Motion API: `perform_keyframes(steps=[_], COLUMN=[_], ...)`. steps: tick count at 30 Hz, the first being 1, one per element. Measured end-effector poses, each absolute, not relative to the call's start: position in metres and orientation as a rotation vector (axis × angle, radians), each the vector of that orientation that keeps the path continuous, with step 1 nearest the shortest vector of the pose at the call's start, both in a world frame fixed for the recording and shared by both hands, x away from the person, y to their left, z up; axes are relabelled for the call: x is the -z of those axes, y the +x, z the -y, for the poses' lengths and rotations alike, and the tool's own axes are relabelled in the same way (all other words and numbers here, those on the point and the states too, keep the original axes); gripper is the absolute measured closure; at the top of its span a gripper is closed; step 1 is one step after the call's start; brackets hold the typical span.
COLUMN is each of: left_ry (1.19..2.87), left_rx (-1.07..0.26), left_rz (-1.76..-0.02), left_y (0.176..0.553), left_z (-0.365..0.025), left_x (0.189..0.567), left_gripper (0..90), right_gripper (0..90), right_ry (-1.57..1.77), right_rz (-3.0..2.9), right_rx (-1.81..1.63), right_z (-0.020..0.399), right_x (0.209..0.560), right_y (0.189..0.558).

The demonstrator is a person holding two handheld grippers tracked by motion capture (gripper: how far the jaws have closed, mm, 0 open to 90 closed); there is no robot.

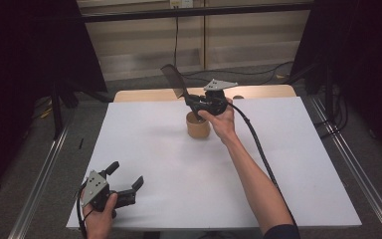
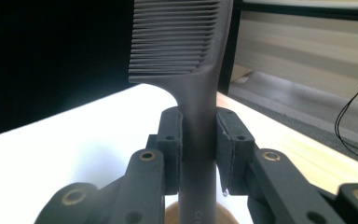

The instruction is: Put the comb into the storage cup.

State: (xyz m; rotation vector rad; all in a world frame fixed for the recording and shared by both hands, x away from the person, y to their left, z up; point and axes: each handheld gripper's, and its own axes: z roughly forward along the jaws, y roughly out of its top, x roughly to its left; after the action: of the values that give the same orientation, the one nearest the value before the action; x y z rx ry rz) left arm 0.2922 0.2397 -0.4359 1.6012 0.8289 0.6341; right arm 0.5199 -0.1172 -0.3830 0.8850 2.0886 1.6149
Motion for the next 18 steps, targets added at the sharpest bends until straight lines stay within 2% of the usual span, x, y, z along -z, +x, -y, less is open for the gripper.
perform_keyframes(steps=[18], left_ry=[1.602], left_rx=[-0.633], left_rz=[-0.829], left_y=[0.2925], left_z=[-0.2394], left_x=[0.4359], left_gripper=[1.9], right_gripper=[73.2], right_ry=[0.875], right_rz=[-2.088], right_rx=[-1.584], right_z=[0.1210], right_x=[0.3918], right_y=[0.5110])
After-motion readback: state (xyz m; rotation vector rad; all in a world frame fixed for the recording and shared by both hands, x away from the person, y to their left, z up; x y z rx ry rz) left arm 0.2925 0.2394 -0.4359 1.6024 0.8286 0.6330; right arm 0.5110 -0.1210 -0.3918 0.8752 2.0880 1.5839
